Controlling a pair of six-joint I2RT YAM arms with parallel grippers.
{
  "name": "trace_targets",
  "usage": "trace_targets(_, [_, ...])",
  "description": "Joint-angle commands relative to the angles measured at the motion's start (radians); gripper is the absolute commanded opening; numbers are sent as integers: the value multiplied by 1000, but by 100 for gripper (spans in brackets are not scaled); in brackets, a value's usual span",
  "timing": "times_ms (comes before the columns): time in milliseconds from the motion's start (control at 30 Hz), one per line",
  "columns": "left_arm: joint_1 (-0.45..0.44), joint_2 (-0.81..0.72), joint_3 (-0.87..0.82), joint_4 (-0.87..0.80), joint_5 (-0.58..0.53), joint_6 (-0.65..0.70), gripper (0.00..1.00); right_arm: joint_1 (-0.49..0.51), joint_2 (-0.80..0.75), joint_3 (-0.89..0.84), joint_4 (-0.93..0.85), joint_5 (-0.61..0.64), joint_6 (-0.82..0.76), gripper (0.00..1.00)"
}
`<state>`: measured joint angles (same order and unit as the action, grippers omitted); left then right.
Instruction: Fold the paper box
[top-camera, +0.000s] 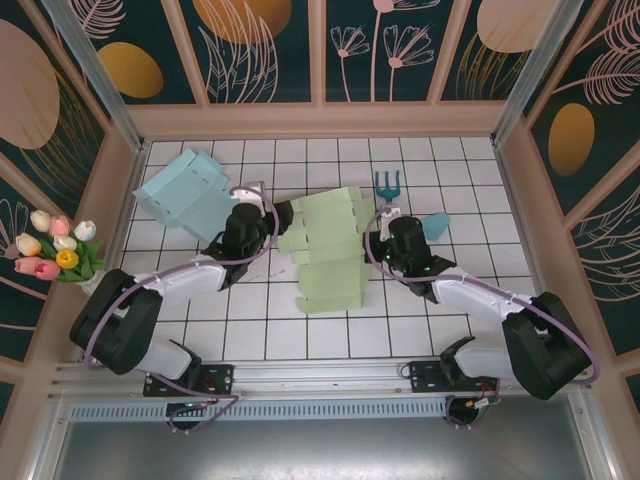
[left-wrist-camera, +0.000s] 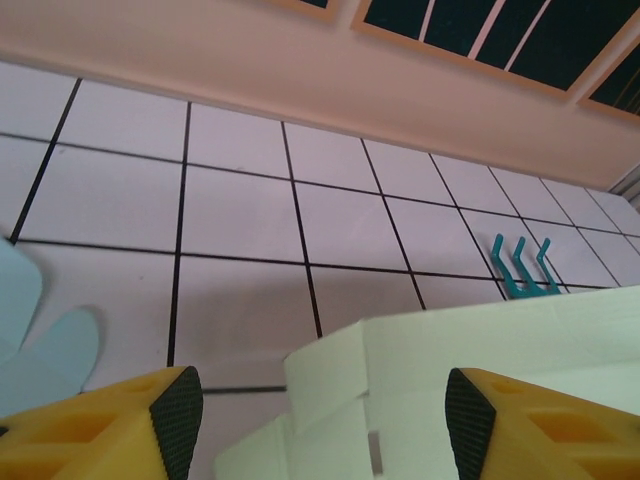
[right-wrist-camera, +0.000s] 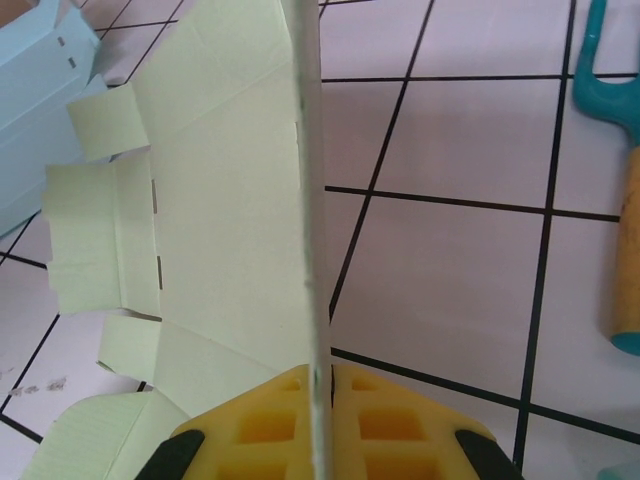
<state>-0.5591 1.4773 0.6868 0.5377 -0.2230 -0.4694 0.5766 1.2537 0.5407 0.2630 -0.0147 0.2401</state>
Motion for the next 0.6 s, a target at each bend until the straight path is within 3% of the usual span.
trace_targets(0, [10,30,44,-55,-31,87,67,8,4,-8,46,-17,-31,0])
trace_targets(167, [51,72,56,-74,28,92,67,12,15,-7,58,-36,-41,0])
trace_targets(433, [116,149,27,50,184,89,59,19,14,-8,61,-62,-55,0])
trace_targets(567, [127,133,-25,78,211,51,59,19,13,-10,61,-48,-57,0])
